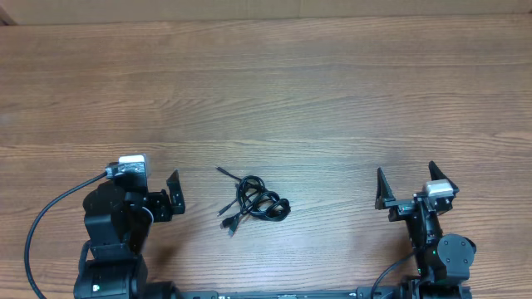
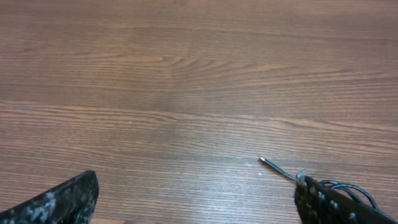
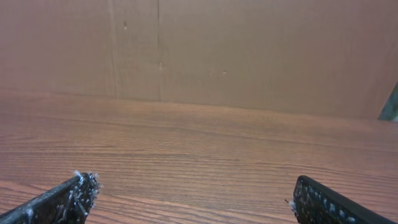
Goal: Untangle cables
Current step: 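Raise the left gripper and move it toward the black cable bundle, then lower the left gripper onto the cable bundle and close on it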
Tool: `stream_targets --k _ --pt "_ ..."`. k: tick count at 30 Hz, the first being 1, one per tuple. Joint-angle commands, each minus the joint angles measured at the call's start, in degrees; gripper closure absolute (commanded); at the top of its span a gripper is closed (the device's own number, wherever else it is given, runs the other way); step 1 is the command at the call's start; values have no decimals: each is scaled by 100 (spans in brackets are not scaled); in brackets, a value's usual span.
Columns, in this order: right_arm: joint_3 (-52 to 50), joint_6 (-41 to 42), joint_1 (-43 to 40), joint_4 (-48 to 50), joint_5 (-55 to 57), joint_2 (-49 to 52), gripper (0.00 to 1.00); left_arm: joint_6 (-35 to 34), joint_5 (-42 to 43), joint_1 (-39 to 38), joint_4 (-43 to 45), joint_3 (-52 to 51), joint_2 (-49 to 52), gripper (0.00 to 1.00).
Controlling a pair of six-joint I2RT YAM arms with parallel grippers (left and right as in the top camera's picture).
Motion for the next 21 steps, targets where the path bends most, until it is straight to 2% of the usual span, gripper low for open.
stream_targets --k 1,5,8,15,21 --pt "-57 -26 4 26 50 -13 0 90 236 57 7 142 4 0" --pt "-57 -26 4 26 52 -13 0 98 393 57 52 142 9 0" --pt "-57 -28 4 26 50 -13 0 350 866 57 87 142 87 0" --pt "-57 -28 4 26 50 -13 0 518 1775 20 315 164 1121 0" --pt "-57 -26 4 26 50 -13 0 861 1851 -826 125 793 2138 0"
